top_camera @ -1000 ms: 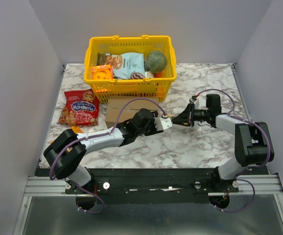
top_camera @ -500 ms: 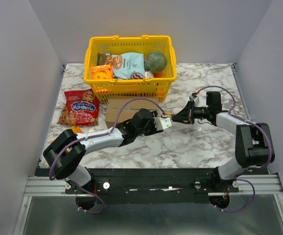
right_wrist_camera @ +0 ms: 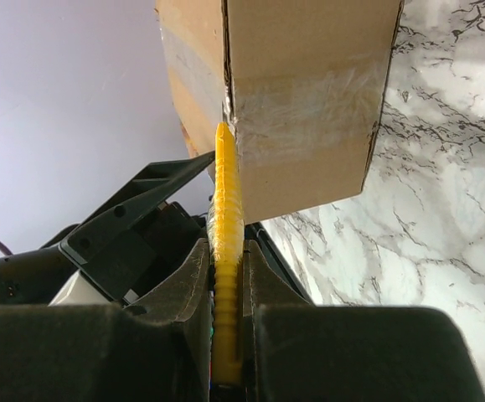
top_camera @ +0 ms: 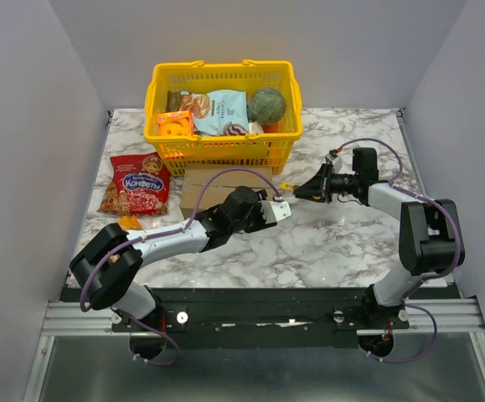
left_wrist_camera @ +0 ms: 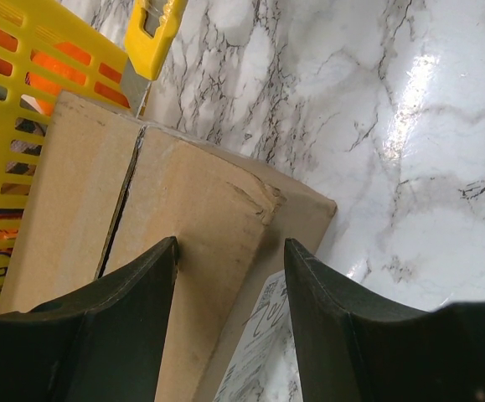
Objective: Unpack the express box
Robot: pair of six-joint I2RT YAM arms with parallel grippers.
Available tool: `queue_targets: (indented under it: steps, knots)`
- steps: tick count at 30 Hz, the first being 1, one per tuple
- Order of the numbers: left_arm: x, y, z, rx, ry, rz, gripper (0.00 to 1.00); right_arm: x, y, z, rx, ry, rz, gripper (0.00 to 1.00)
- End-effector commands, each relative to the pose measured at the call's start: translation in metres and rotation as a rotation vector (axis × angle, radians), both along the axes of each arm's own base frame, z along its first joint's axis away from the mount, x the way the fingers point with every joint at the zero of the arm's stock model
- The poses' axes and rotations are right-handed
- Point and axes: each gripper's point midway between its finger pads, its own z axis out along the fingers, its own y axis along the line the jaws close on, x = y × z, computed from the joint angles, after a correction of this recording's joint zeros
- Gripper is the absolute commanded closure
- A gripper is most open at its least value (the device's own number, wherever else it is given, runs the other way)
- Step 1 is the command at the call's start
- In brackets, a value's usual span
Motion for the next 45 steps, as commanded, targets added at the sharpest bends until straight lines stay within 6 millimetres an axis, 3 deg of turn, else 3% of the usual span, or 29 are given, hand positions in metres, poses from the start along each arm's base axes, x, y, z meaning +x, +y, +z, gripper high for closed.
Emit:
queue_targets:
  steps: [1, 31, 45]
  knots:
    - [-0.011, 0.013, -0.016, 0.031, 0.067, 0.007, 0.39, 0.013, -0.002, -0.001, -0.016, -0.035, -0.018, 1.00]
    - [-0.011, 0.012, -0.020, 0.032, 0.073, 0.014, 0.39, -0.003, 0.007, -0.005, 0.035, -0.013, 0.041, 1.00]
    - [-0.001, 0.013, -0.026, 0.047, 0.061, 0.060, 0.39, -0.031, 0.013, -0.005, 0.051, 0.005, 0.113, 1.00]
